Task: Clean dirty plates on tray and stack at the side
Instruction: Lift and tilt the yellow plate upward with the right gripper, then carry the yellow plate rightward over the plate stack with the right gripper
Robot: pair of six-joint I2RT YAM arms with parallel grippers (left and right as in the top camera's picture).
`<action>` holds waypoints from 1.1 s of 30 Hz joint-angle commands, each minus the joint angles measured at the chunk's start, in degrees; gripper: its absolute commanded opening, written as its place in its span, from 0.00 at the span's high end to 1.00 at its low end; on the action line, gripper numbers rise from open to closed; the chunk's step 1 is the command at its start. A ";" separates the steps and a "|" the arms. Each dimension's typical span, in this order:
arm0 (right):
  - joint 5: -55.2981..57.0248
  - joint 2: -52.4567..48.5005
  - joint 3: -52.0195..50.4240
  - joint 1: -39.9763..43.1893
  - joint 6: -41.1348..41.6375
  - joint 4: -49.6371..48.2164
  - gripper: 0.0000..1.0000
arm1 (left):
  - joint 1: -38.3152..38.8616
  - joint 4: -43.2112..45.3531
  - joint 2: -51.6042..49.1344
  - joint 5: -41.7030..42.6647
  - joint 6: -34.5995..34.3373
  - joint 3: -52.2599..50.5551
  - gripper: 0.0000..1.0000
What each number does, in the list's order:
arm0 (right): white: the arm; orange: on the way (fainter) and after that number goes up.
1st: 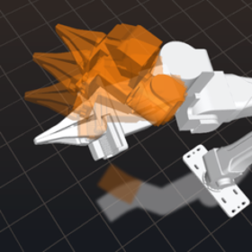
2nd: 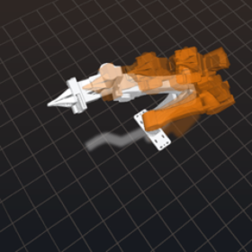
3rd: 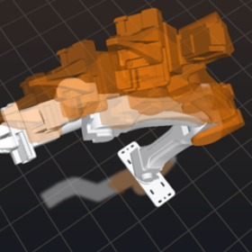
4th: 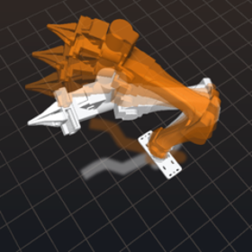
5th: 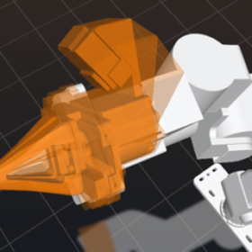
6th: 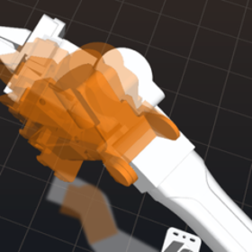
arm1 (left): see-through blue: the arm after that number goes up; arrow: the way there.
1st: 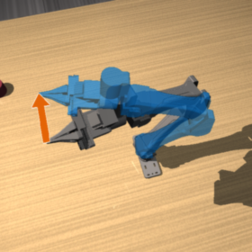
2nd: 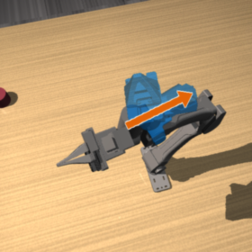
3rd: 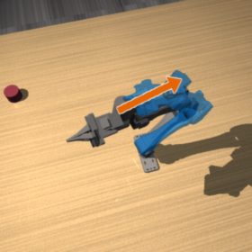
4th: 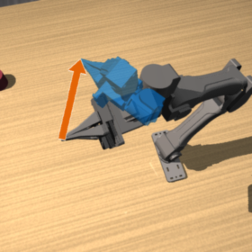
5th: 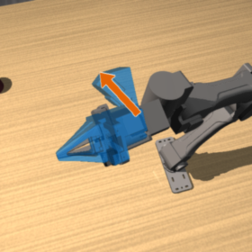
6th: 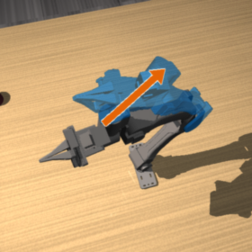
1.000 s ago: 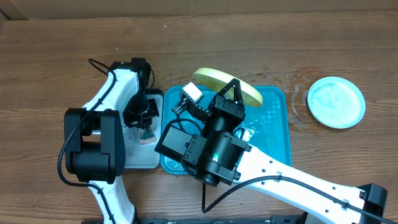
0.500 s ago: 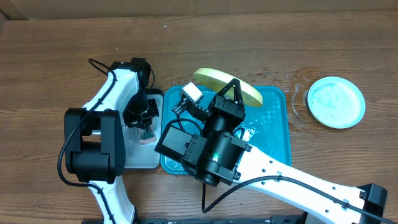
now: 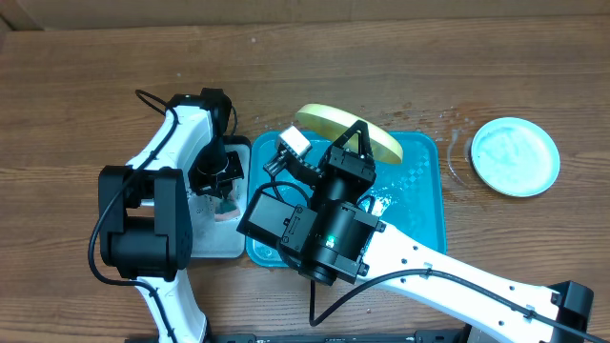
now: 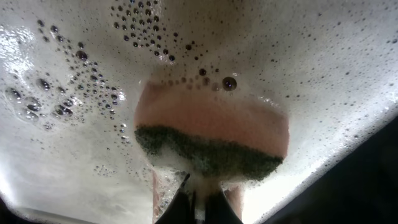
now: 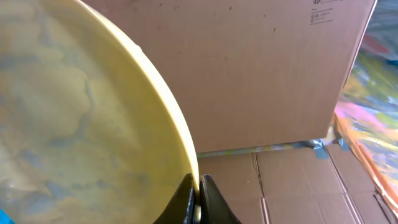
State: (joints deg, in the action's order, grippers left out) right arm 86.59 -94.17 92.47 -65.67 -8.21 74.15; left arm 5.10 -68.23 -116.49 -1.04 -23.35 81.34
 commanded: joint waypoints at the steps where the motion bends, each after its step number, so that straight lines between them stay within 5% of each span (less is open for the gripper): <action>1: 1.90 0.28 1.49 -0.22 0.20 -0.33 0.96 | -0.28 0.17 0.50 0.85 1.55 -0.20 0.96; 8: -0.22 0.28 1.46 -0.22 1.25 -0.98 0.96 | -0.28 0.24 0.50 0.83 1.55 -0.20 0.96; 15: -51.32 0.26 0.28 5.09 11.96 -4.66 0.96 | -0.26 0.98 0.50 0.92 1.55 -0.20 0.96; 21: -36.26 0.17 -1.22 12.37 28.87 5.31 0.96 | -0.26 0.74 0.50 1.11 1.55 -0.20 0.96; 28: -53.70 0.17 -4.24 22.40 39.08 5.14 0.96 | -0.26 0.81 0.50 1.09 1.55 -0.20 0.96; 33: -69.20 0.17 -12.44 33.29 41.88 -4.81 0.96 | -0.26 0.81 0.50 1.09 1.55 -0.20 0.96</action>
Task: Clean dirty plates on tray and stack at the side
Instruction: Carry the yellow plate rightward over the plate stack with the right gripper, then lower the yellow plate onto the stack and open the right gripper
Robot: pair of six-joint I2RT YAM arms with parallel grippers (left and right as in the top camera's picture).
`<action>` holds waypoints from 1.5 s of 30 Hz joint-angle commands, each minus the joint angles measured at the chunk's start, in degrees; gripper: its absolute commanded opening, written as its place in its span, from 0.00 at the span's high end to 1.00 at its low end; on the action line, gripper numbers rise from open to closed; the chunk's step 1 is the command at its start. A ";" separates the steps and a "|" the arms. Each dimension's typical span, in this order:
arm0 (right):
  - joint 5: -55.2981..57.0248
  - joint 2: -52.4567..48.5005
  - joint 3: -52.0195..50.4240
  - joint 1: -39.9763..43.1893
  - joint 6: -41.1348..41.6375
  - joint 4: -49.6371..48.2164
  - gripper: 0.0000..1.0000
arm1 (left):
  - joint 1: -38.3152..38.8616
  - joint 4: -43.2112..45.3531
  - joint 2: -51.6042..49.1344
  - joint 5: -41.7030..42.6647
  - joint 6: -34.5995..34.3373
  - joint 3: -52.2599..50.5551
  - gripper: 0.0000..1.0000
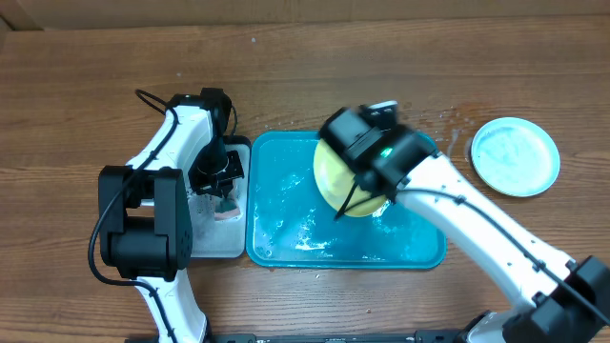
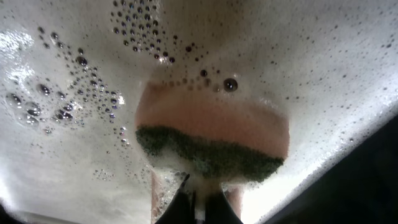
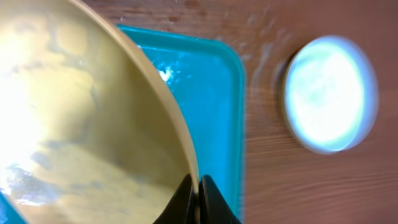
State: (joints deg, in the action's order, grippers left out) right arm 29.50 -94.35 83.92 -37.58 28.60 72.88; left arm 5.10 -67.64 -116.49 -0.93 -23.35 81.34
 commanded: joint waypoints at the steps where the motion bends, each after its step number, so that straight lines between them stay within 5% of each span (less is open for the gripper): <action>1: -14.19 0.35 -5.05 7.08 5.07 -5.22 0.96 | -0.26 0.20 0.50 0.94 1.57 -0.20 0.96; 13: -29.59 0.48 -7.02 31.04 6.21 -14.32 0.96 | -0.26 0.50 0.50 0.96 1.55 -0.20 0.96; 29: -32.04 0.11 -7.06 68.43 5.44 -13.40 0.96 | -0.26 1.84 0.50 0.98 1.53 -0.20 0.96; 45: -30.27 -10.45 -7.10 71.23 4.44 -13.42 0.96 | -0.26 1.44 0.50 0.98 1.53 -0.20 0.96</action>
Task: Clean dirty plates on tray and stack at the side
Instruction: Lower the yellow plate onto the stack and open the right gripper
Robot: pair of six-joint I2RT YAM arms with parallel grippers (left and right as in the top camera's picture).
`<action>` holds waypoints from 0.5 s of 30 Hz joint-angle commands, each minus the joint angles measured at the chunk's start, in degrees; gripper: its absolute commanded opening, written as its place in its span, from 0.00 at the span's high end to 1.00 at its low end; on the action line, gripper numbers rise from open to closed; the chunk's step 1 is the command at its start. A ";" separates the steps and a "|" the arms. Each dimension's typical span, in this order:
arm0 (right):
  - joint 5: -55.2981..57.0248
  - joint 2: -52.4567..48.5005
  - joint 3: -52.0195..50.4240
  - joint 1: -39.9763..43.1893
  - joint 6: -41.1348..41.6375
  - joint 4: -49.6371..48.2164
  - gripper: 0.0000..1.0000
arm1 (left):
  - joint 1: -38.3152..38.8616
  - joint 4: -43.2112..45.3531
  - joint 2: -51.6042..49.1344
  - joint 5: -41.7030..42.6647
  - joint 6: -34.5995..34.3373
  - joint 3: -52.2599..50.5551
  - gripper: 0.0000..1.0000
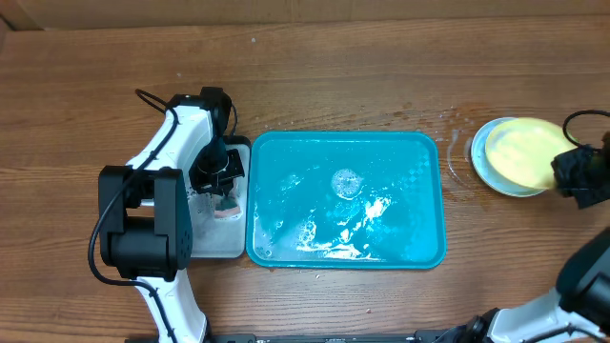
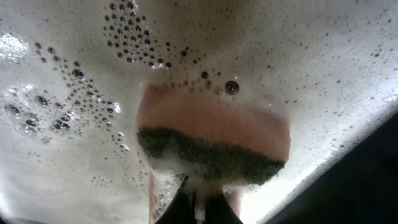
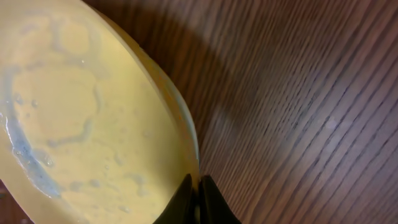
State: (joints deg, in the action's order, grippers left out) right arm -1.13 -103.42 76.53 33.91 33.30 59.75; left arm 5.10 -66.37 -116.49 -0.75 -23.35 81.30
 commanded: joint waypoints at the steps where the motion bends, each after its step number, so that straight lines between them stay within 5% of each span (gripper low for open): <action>1: 0.35 -1.79 0.28 -0.31 -0.31 -0.35 0.96 | -0.26 0.17 0.50 0.81 1.53 -0.15 0.96; 10: -3.63 -2.05 0.28 -4.46 -5.03 -1.20 0.73 | -0.26 0.26 0.50 0.81 1.53 -0.15 0.96; 15: -3.78 -2.03 0.46 -10.21 -8.55 -1.44 0.71 | -0.26 0.28 0.50 0.81 1.55 -0.15 0.96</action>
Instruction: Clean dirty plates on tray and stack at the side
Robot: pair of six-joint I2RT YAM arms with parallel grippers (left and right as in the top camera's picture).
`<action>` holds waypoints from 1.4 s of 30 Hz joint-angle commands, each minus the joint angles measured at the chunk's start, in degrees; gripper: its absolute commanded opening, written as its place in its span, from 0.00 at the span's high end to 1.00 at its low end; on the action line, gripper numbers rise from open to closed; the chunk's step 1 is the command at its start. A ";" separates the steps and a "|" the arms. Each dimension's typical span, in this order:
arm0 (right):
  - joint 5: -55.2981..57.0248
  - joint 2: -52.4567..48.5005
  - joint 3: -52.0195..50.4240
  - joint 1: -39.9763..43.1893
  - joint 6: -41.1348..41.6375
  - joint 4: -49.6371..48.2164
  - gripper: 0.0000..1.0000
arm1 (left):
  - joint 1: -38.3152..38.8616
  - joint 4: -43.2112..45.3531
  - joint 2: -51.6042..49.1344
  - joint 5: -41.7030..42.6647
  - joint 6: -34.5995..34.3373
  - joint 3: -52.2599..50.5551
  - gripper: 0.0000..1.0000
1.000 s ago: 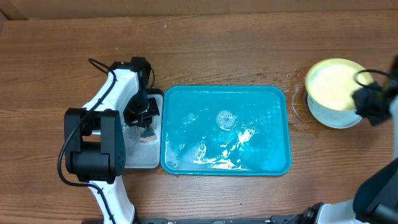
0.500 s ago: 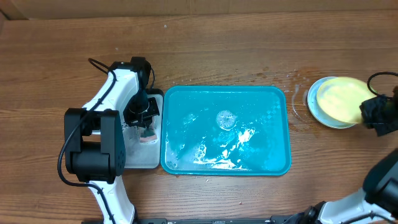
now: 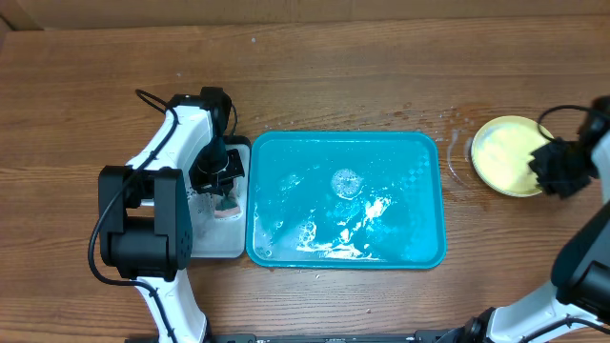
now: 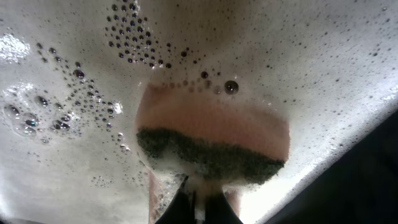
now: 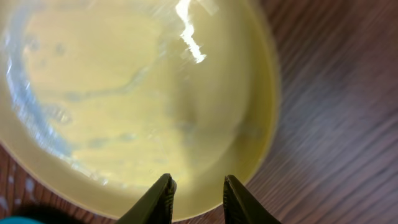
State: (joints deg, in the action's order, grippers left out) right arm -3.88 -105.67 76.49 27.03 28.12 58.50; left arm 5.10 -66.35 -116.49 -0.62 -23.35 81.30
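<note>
The wet yellow plate (image 3: 502,155) lies flat at the table's right side, covering the light blue plate seen under it earlier. My right gripper (image 3: 558,170) hovers open at the plate's right rim; in the wrist view its fingers (image 5: 157,200) stand apart just above the yellow plate (image 5: 137,93), holding nothing. The turquoise tray (image 3: 286,250) in the middle carries only water and a patch of foam. My left gripper (image 3: 221,195) sits in the white soapy tub (image 3: 205,244), shut on the pink and green sponge (image 4: 211,140).
Foamy water fills the tub around the sponge. Water drops lie on the wood between the tray and the plates (image 3: 456,152). A black cable runs by the left arm (image 3: 151,99). Cardboard borders the table's far edge (image 3: 286,10).
My right gripper has opened and let go of the yellow plate, which now lies flat on the blue one. The gripper sits slightly lower at the rim. The left arm is unchanged.
My right gripper held the yellow plate tilted up over the tray's back. Then it carried the plate over the tray's right half, then over the blue plate at the right. Now the plate rests there, released. The left gripper stayed shut on the sponge in the tub throughout.
</note>
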 commanded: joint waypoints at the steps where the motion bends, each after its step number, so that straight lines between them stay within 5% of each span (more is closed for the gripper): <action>1: -0.85 0.26 0.52 -4.22 -3.37 -0.20 0.71 | -0.26 0.26 0.50 0.68 1.53 -0.15 0.96; 12: -0.72 5.73 0.52 -18.78 -5.79 0.74 0.71 | -0.26 -0.04 2.91 -1.62 1.51 -0.15 0.96; 19: -0.98 10.60 0.52 -29.64 -7.19 2.78 0.68 | -0.28 -2.54 8.79 -12.55 -0.02 -0.15 0.96; 20: -0.96 10.91 0.50 -31.50 -7.21 2.97 0.68 | -0.28 -2.67 8.92 -12.46 0.02 -0.15 0.91; 22: -0.92 11.13 0.50 -34.67 -7.21 3.15 0.67 | -0.26 -2.75 8.92 -11.65 0.04 -0.15 0.57; 25: -0.48 11.13 0.50 -38.77 -7.19 2.99 0.67 | -0.26 -2.75 8.92 -10.51 0.37 -0.17 0.24; 29: 0.83 11.17 0.50 -43.34 -7.21 2.89 0.67 | -0.26 -2.80 9.09 -9.86 0.68 -0.13 0.03; 33: 1.86 11.54 0.52 -46.38 -8.57 2.82 0.72 | -0.13 -2.75 11.43 -10.12 0.70 0.63 0.00; 34: 1.86 11.78 0.52 -47.08 -9.64 2.64 0.70 | -0.07 -2.73 12.70 -10.10 0.68 1.03 0.00; 36: 1.86 12.26 0.52 -48.22 -12.24 2.43 0.00 | 0.15 -2.49 15.74 -10.08 0.72 1.90 0.00; 42: 3.45 15.26 0.52 -50.14 -14.75 2.19 0.00 | 2.91 -1.75 27.96 -10.21 6.27 4.61 0.00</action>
State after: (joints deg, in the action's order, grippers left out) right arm -2.50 -94.72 76.49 -22.55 15.57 61.06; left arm 5.96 -68.18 -96.84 -9.98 -21.43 82.98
